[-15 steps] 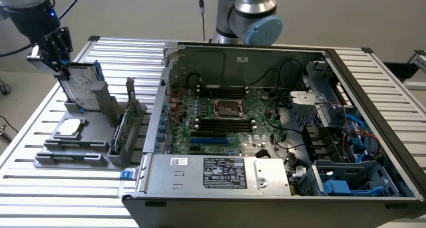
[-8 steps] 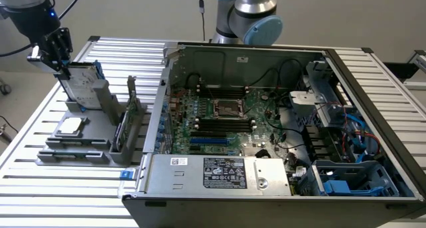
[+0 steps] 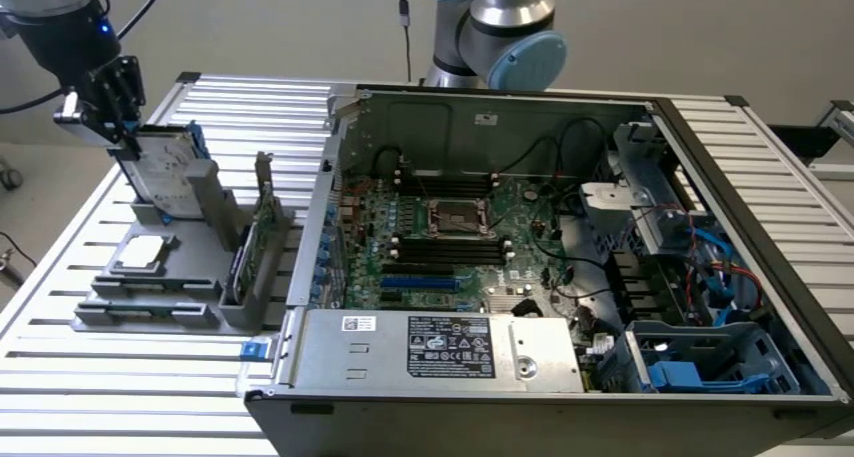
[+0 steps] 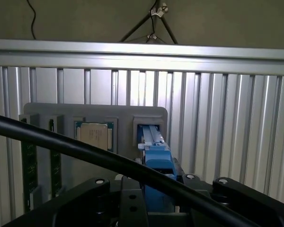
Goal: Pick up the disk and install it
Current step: 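Pick up the disk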
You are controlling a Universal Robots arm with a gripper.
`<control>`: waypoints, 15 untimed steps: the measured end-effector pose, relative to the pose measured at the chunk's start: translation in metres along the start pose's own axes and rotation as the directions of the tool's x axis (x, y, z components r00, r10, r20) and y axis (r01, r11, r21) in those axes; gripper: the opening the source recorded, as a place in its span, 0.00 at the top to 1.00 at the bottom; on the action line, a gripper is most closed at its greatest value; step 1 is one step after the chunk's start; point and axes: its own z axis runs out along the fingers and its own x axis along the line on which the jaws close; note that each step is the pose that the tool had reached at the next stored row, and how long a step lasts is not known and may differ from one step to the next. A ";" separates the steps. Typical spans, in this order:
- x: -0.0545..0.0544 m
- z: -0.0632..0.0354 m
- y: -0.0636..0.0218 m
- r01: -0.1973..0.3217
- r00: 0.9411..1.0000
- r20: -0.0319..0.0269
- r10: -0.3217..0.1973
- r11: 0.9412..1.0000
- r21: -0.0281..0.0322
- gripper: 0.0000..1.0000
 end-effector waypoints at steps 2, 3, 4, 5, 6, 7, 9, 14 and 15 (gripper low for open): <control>0.000 0.0002 0.0000 0.000 1.000 -0.003 0.000 1.000 0.000 0.67; 0.000 0.0002 0.0000 0.000 1.000 -0.004 0.000 1.000 0.000 0.67; 0.000 0.0002 0.0000 0.000 1.000 -0.005 0.000 1.000 0.000 0.67; 0.000 0.0002 0.0000 0.000 1.000 -0.007 0.000 1.000 0.000 0.67; 0.000 0.0003 0.0000 0.000 1.000 -0.008 0.000 1.000 0.000 0.67; 0.000 0.0003 0.0000 0.000 1.000 -0.009 0.000 1.000 0.000 0.67; 0.000 0.0003 0.0000 0.000 1.000 -0.010 0.000 1.000 0.000 0.67; 0.000 0.0003 0.0000 0.000 1.000 -0.012 0.000 1.000 0.000 0.67; 0.000 0.0003 0.0000 0.000 1.000 -0.012 0.000 1.000 0.000 0.67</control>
